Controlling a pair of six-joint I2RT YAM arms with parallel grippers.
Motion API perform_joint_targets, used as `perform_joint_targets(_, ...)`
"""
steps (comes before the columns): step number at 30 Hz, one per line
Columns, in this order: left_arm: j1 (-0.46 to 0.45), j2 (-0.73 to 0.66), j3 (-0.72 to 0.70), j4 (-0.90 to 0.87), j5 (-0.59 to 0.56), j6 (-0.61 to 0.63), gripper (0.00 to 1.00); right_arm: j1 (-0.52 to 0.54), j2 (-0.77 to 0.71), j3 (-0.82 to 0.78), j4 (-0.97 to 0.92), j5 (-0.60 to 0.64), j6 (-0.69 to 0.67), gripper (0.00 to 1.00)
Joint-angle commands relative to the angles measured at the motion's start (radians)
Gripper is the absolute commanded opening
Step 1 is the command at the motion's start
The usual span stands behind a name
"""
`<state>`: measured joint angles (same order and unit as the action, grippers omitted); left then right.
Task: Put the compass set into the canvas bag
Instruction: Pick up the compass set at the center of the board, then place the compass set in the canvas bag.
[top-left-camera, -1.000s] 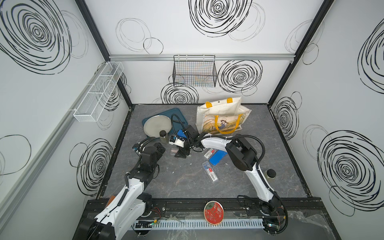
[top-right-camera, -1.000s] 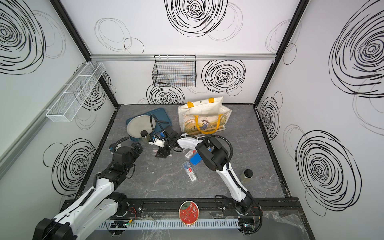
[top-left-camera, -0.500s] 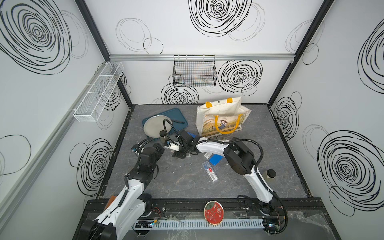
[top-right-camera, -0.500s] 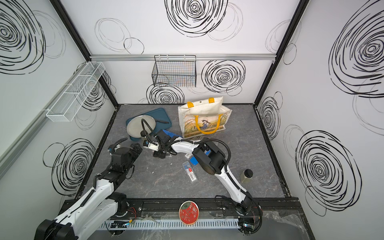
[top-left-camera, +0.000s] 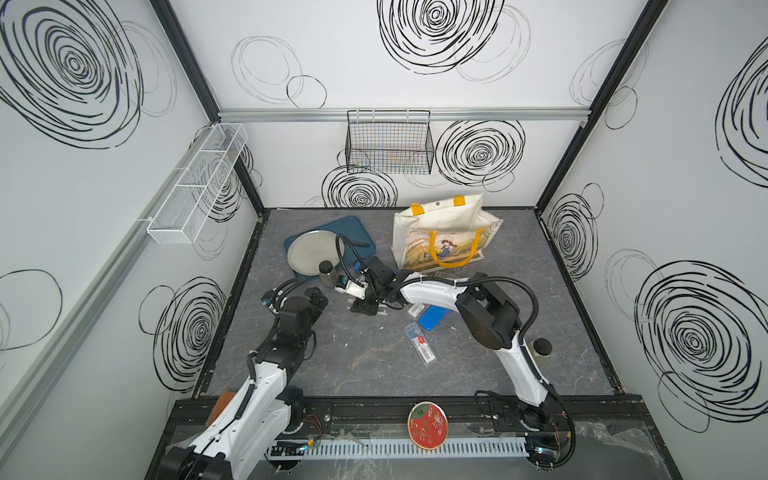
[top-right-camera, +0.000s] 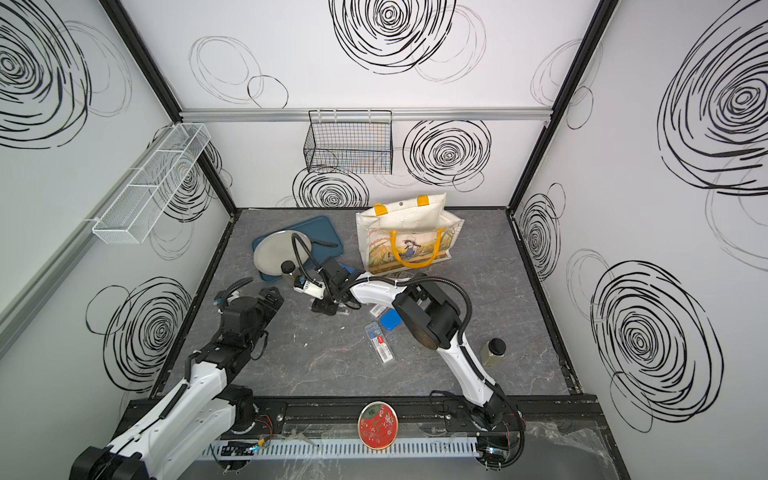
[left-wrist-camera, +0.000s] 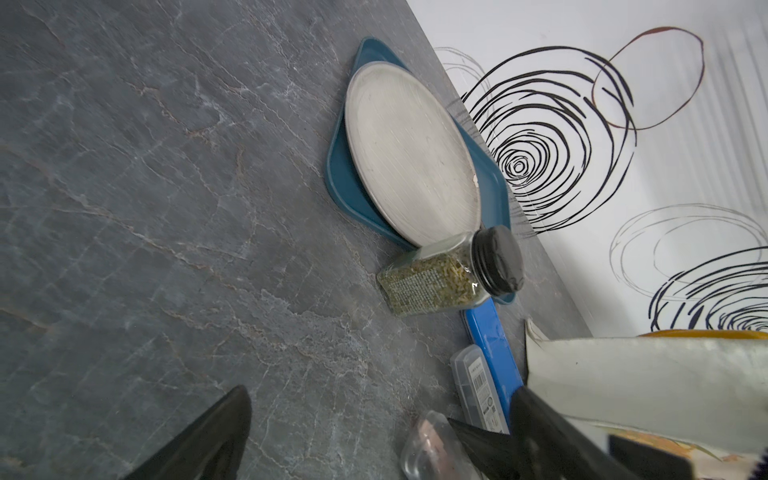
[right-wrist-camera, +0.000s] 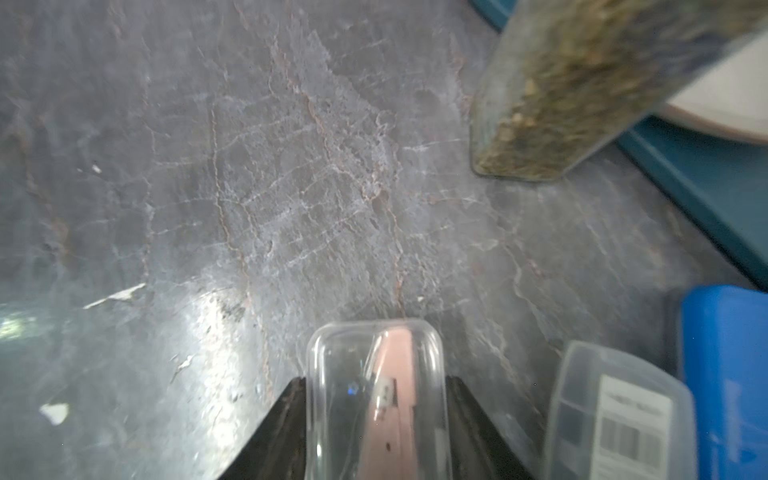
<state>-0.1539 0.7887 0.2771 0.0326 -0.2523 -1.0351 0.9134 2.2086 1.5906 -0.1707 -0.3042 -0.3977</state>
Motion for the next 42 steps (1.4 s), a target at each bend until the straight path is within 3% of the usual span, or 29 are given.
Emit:
perform_joint_targets(1, 0.01, -0.007, -0.004, 0.036, 0.0, 0.016, 0.99, -0.054, -0.157, -0.045, 0.152, -0.142, 0.081, 0.45)
perform_joint_targets(5, 0.01, -0.003, 0.004, 0.053, 0.017, 0.042, 0.99, -0.106, -0.262, -0.105, 0.301, -0.182, 0.214, 0.45)
perform_joint_targets(12, -0.031, 0.016, 0.034, 0.061, 0.0, 0.086, 0.99, -0.217, -0.366, -0.019, 0.332, -0.095, 0.392, 0.44)
perform_joint_targets(17, -0.145, 0.045, 0.089, 0.027, -0.096, 0.126, 0.99, -0.329, -0.397, 0.019, 0.376, -0.002, 0.471, 0.44)
perform_joint_targets(23, -0.348, 0.112, 0.169, 0.025, -0.214, 0.192, 0.99, -0.481, -0.405, -0.044, 0.479, 0.095, 0.534, 0.44)
perform_joint_targets(32, -0.592, 0.355, 0.312, 0.034, -0.269, 0.216, 0.99, -0.602, -0.364, -0.162, 0.566, 0.227, 0.522, 0.47)
perform_joint_targets(42, -0.739, 0.708, 0.55, -0.042, -0.172, 0.216, 0.99, -0.612, -0.304, -0.248, 0.549, 0.297, 0.468, 0.54)
